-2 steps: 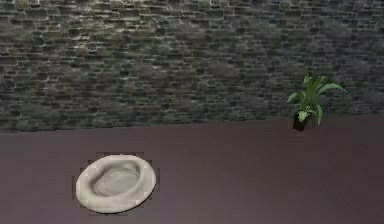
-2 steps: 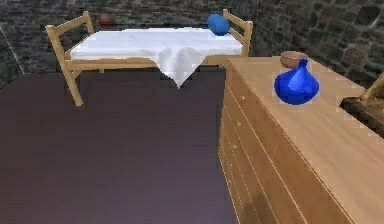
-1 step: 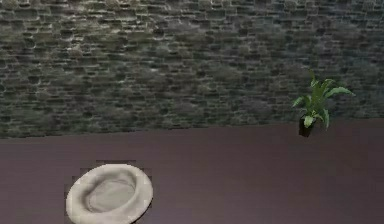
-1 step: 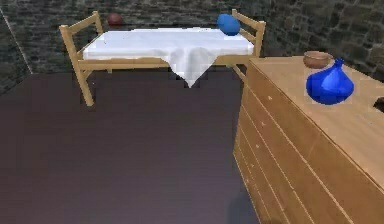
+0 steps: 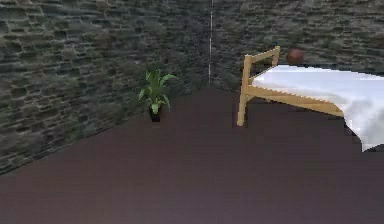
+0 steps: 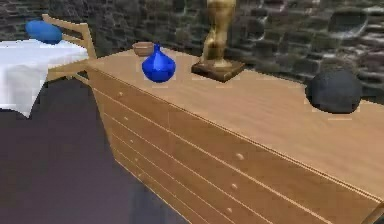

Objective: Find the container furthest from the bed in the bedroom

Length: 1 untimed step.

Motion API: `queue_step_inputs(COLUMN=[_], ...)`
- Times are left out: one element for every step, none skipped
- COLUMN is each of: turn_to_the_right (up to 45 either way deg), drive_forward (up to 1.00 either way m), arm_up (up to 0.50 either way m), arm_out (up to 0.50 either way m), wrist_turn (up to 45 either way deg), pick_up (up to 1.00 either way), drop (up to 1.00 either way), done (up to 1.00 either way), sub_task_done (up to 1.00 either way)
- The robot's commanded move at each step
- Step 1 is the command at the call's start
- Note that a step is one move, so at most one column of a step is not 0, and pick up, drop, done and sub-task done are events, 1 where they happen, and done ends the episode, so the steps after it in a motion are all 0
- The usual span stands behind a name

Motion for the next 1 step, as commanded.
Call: queue_step_inputs(turn_to_the_right=[39.0], drive_forward=[0.00], arm_up=[0.00], arm_out=[0.00], wrist_turn=[0.0], pick_up=[0.00], drop=[0.00], done=[0.00], sub_task_done=[0.00])
